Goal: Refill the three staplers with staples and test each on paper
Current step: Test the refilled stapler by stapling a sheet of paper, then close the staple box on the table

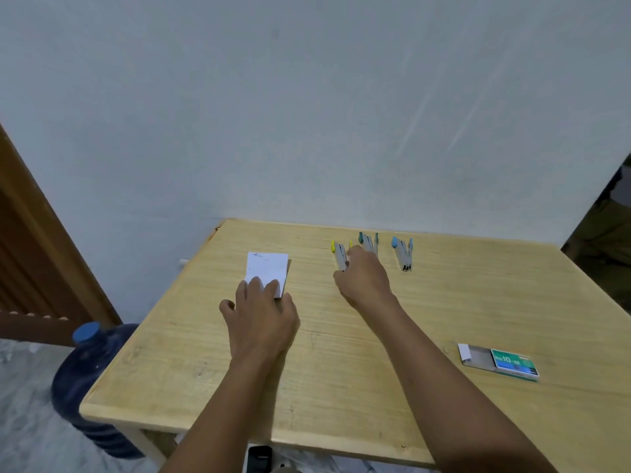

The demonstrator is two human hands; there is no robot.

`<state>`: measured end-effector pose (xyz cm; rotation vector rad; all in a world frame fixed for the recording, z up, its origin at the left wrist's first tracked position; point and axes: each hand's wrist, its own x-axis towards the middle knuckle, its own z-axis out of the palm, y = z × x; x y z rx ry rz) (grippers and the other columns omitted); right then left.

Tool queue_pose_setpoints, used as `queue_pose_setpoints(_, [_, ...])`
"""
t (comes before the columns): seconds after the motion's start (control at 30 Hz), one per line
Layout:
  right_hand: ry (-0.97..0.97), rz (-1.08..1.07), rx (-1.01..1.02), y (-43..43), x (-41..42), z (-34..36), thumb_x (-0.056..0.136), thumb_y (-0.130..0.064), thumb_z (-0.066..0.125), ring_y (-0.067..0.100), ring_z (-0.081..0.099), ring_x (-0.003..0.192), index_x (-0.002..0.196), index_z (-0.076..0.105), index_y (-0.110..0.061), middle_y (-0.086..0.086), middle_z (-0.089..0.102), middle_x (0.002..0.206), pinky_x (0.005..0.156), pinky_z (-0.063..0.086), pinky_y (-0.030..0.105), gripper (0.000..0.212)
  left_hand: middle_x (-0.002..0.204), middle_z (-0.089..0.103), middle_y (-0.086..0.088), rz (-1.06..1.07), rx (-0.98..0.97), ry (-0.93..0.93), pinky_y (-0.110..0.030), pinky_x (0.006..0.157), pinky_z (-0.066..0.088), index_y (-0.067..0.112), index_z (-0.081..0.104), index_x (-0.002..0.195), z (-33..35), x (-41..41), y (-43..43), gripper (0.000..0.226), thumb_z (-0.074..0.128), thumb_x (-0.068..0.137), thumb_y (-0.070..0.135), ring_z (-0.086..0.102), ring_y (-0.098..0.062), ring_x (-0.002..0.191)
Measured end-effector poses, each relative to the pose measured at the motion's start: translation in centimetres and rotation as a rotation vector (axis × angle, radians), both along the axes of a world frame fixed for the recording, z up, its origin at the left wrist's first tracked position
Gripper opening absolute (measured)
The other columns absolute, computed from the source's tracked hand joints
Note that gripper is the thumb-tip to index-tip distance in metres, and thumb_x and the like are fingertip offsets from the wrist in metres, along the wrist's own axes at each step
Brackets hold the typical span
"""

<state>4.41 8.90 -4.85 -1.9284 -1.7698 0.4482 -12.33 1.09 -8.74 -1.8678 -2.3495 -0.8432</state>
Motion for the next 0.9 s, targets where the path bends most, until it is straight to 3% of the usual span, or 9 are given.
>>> queue_pose_setpoints(0.1, [0.043,0.01,0.023,0.3,0.5,-0.4,0.089,-0.009,0.056,0.026,0.063,0.097,0.125,0.059,-0.011,0.008,0.065,0.116,0.07,0.045,0.029,0.036,0.092,0.047,0.005,-0.001,0.006,0.005,-0.044,0.091,0.028,0.026,0.048,0.078,0.0,0.1,0.1,0.017,0.036,0.087,0.034,0.045,-0.017,0.112])
queue_pose_setpoints(0.33, [-0.03,-0.012,0.036,1.6,-0.1,0.0,0.097,-0.026,0.052,0.023,0.064,0.101,0.127,0.057,-0.025,-0.001,0.065,0.122,0.071,0.042,0.03,0.031,0.094,0.048,0.007,0.005,0.011,0.018,-0.042,0.09,0.027,0.027,0.052,0.082,0.2,0.0,0.2,0.017,0.037,0.085,0.035,0.045,-0.016,0.114])
queue_pose_setpoints(0.47, [0.01,0.007,0.012,0.8,-0.1,0.7,0.098,-0.033,0.052,0.022,0.063,0.107,0.136,0.053,-0.026,-0.002,0.063,0.128,0.074,0.043,0.03,0.039,0.091,0.047,0.007,-0.001,0.009,0.005,-0.041,0.088,0.025,0.026,0.051,0.078,0.2,0.2,0.2,0.017,0.037,0.084,0.034,0.043,-0.015,0.111])
queue_pose_setpoints(0.63, [0.253,0.073,0.114,-5.7,2.6,2.4,0.093,-0.046,0.055,0.008,0.062,0.088,0.126,0.057,-0.037,-0.018,0.06,0.108,0.078,0.056,0.037,0.034,0.089,0.043,0.006,-0.005,0.0,-0.01,-0.041,0.085,0.026,0.025,0.047,0.076,0.6,0.1,0.2,0.013,0.037,0.081,0.03,0.04,-0.018,0.111])
queue_pose_setpoints(0.73, [0.328,0.016,0.212,-10.8,7.1,2.9,0.09,-0.043,0.062,0.004,0.061,0.084,0.113,0.066,-0.037,-0.02,0.062,0.098,0.075,0.057,0.036,0.024,0.104,0.047,0.003,-0.036,-0.01,-0.022,-0.045,0.093,0.026,0.024,0.05,0.086,0.8,0.1,0.0,0.016,0.039,0.083,0.035,0.031,-0.025,0.129])
queue_pose_setpoints(0.83, [0.177,-0.097,0.288,-14.8,13.1,3.1,0.087,-0.042,0.067,-0.001,0.057,0.089,0.11,0.068,-0.037,-0.022,0.061,0.1,0.084,0.052,0.037,0.024,0.136,0.045,-0.004,-0.059,0.001,-0.02,-0.054,0.107,0.019,0.022,0.056,0.113,1.2,0.2,-0.4,0.035,0.044,0.087,0.041,0.018,-0.03,0.143])
queue_pose_setpoints(0.9, [0.051,-0.153,0.21,-17.0,17.4,2.9,0.084,-0.051,0.067,0.005,0.053,0.097,0.113,0.064,-0.041,-0.019,0.059,0.11,0.093,0.047,0.043,0.031,0.142,0.044,-0.007,-0.087,0.042,0.013,-0.054,0.107,0.018,0.02,0.059,0.119,1.4,0.5,-0.8,0.042,0.047,0.086,0.043,0.021,-0.032,0.142])
